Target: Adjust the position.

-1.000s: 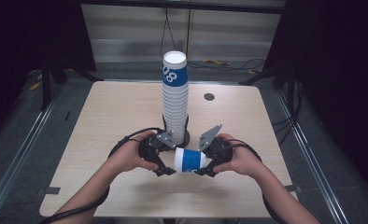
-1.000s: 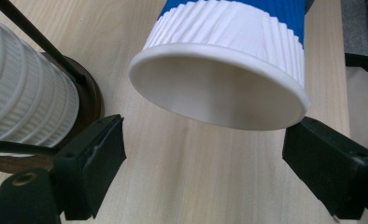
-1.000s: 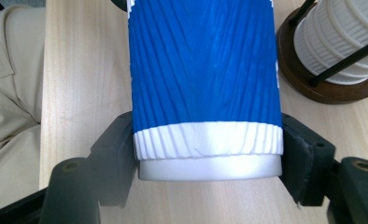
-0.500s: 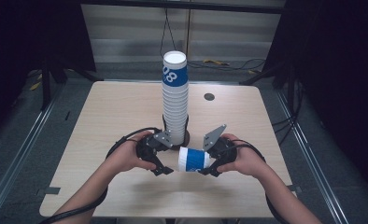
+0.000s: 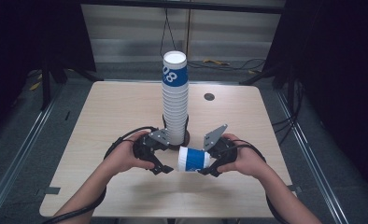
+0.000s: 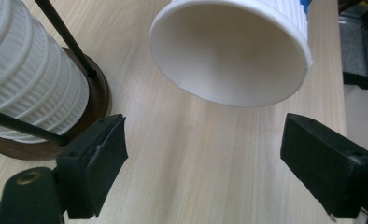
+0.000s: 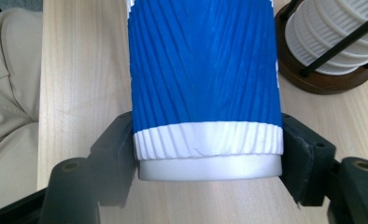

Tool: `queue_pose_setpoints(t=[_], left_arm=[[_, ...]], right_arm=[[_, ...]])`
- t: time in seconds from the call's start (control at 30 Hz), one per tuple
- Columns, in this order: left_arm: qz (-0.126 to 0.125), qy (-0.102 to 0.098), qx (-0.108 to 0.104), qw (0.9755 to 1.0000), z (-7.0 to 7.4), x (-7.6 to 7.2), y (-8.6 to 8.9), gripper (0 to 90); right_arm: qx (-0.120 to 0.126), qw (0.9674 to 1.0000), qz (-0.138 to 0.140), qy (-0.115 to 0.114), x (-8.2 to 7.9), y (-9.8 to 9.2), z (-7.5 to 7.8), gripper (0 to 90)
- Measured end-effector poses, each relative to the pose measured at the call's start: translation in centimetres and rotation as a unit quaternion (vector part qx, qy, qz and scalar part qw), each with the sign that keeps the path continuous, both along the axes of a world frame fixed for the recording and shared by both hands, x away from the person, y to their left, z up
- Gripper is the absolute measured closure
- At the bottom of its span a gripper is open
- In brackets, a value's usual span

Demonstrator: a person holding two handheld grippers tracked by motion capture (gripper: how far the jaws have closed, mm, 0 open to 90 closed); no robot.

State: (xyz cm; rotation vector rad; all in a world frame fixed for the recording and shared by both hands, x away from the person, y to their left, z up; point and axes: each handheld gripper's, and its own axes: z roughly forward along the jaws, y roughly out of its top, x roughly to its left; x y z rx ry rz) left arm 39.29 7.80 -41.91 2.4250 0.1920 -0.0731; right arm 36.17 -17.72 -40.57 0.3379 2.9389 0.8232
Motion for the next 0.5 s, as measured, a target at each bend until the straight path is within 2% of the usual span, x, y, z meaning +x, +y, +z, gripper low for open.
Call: queue_pose_setpoints(t=[0.13, 0.3, 0.33, 0.5], left_arm=[[0.007, 0.006, -0.015, 0.9998, -0.06, 0.03, 0.03, 14.8], [0.006, 0.007, -0.020, 0.9998, 0.03, 0.10, 0.05, 14.8], [0.010, 0.009, -0.029, 0.9995, 0.01, 0.06, 0.00, 14.8], [0.006, 0.009, -0.038, 0.9992, 0.29, 0.13, -0.01, 14.8]], right_arm=[[0.001, 1.0000, -0.002, 0.000, -0.02, -0.30, -0.01, 29.4], [0.011, 0.9999, -0.009, 0.001, -0.01, -0.65, -0.01, 29.4], [0.009, 0.9999, -0.009, 0.002, -0.02, -0.70, -0.02, 29.4], [0.010, 0.9999, -0.007, 0.003, 0.05, -0.80, -0.10, 29.4]])
